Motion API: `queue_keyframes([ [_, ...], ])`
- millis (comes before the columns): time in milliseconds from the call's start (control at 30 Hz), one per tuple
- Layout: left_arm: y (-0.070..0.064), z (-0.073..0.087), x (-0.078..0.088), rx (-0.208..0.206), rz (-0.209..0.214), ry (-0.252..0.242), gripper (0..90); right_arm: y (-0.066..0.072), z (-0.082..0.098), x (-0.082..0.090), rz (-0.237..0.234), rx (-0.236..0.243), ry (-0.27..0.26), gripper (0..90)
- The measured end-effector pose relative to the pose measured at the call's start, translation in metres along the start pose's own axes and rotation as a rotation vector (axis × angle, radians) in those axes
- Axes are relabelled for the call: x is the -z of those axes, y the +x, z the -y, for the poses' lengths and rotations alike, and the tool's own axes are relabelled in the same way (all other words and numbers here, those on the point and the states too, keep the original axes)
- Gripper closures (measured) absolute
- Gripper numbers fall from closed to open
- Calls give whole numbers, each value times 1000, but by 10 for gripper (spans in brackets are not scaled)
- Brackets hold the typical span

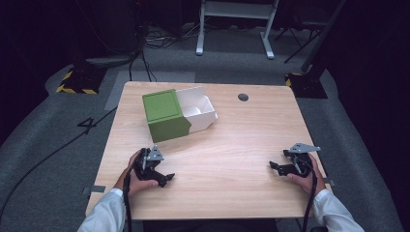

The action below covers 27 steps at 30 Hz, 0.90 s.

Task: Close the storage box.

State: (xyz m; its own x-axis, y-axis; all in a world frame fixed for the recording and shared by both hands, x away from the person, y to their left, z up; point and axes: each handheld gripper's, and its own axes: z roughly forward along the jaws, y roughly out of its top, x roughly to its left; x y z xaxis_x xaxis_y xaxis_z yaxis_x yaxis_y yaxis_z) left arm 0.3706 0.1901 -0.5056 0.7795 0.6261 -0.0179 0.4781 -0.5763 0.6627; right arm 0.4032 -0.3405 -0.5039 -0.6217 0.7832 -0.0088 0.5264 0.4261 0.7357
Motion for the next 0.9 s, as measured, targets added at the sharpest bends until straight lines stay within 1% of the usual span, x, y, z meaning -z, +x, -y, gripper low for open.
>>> queue_keyframes([
  [33, -1, 1, 0, 7, -2, 0, 2, 0, -1, -1, -2, 0, -4, 155],
  [133, -2, 3, 2, 8, -8, -1, 4, 0, -4, -3, -6, 1, -2, 177],
  [200, -2, 4, 4, 12, -11, -1, 4, 4, -9, -7, 0, 35, -6, 200],
  [233, -3, 5, 4, 14, -13, -2, 4, 4, -9, -7, 0, 35, -6, 200],
  [267, -4, 7, 6, 20, -16, -1, 4, 5, -16, -10, -26, 27, -4, 214],
  [300, -4, 7, 6, 20, -16, -1, 4, 5, -16, -10, -26, 27, -4, 214],
  [333, -4, 8, 7, 19, -19, -1, 4, 6, -24, -11, -35, 31, -30, 224],
  [367, -4, 9, 8, 22, -21, -2, 4, 6, -24, -11, -35, 31, -30, 224],
  [400, -6, 11, 9, 31, -27, -1, 4, 6, -35, -12, -52, 24, -45, 225],
  [467, -6, 11, 10, 33, -29, -1, 5, 8, -43, -13, -53, 29, -59, 229],
  [567, -7, 13, 11, 33, -37, 0, 4, 13, -58, -14, -65, 57, -80, 245],
  [600, -7, 13, 11, 36, -36, -2, 4, 13, -58, -14, -65, 57, -80, 245],
  [633, -7, 13, 11, 37, -36, -2, 4, 17, -69, -17, -67, 75, -94, 252],
  [733, -7, 13, 11, 36, -36, -2, 4, 22, -86, -24, -67, 99, -101, 263],
  [767, -7, 13, 11, 35, -34, -2, 4, 22, -86, -24, -67, 99, -101, 263],
  [833, -7, 13, 11, 34, -34, -2, 4, 25, -101, -32, -76, 99, -112, 271],
  [867, -7, 13, 11, 34, -34, -2, 4, 27, -114, -37, -82, 96, -128, 277],
  [900, -7, 13, 11, 34, -34, -2, 4, 27, -114, -37, -82, 96, -128, 277],
])
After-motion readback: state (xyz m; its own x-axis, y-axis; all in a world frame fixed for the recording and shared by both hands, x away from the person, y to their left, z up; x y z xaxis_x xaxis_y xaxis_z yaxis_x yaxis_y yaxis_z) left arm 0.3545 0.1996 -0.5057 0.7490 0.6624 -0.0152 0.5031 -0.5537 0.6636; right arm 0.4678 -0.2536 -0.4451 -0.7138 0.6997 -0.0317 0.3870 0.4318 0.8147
